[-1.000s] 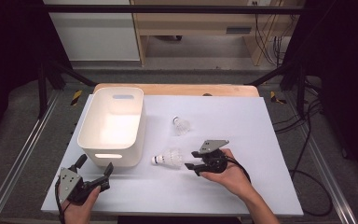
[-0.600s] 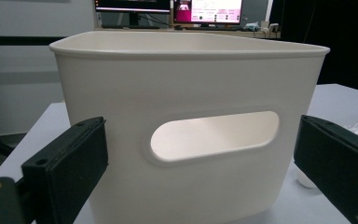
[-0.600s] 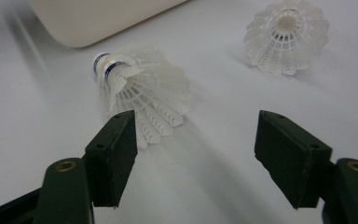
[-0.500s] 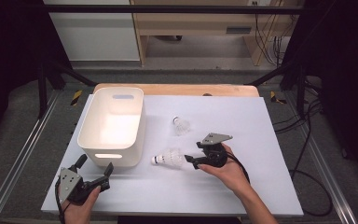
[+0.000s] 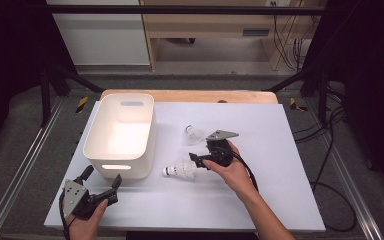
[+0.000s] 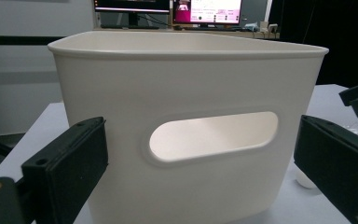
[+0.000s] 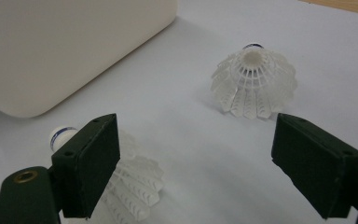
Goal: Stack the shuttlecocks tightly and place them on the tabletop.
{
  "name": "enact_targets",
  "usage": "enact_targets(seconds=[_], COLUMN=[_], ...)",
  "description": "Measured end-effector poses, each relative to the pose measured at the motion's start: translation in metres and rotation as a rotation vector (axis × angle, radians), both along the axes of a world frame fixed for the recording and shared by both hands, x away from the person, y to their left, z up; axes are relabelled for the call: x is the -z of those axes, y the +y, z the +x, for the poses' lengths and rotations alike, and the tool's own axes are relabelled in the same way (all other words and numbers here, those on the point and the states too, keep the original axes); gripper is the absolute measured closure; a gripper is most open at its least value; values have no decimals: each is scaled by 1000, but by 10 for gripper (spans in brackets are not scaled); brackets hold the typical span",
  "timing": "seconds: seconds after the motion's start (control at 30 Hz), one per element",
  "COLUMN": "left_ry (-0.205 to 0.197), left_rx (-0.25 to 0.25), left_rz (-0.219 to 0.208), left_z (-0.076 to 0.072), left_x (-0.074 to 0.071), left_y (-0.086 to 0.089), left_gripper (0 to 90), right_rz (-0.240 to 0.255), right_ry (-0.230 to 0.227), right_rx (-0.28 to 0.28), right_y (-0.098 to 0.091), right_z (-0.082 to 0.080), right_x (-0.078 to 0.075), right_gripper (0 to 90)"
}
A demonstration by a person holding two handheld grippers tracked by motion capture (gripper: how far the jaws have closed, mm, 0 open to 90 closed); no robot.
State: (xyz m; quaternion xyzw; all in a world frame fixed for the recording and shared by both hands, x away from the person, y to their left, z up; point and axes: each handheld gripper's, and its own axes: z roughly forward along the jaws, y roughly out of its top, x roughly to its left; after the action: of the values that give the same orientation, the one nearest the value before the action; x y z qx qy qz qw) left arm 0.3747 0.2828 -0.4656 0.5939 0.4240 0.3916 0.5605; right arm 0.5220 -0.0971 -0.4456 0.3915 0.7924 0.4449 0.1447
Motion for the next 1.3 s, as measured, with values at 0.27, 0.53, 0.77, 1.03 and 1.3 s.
enact_targets(seconds=[0.27, 0.53, 0.77, 1.03, 1.3], left_ry=[1, 1, -1, -2, -1], left_rx=[-1, 2, 2, 5, 7], left_rz=[-5, -5, -7, -3, 0], left_z=[0, 0, 0, 0, 0], left_x=[0, 0, 0, 0, 0], left_y=[1, 0, 0, 0, -1], left_gripper=[29, 29, 28, 29, 29], right_rz=[-14, -14, 3, 19, 31], right_ry=[15, 38, 55, 42, 31], right_rx=[10, 44, 73, 100, 126], right_y=[18, 27, 31, 33, 35], right_z=[19, 38, 46, 50, 53], right_x=[3, 10, 22, 26, 31], right_gripper=[172, 180, 220, 297, 402])
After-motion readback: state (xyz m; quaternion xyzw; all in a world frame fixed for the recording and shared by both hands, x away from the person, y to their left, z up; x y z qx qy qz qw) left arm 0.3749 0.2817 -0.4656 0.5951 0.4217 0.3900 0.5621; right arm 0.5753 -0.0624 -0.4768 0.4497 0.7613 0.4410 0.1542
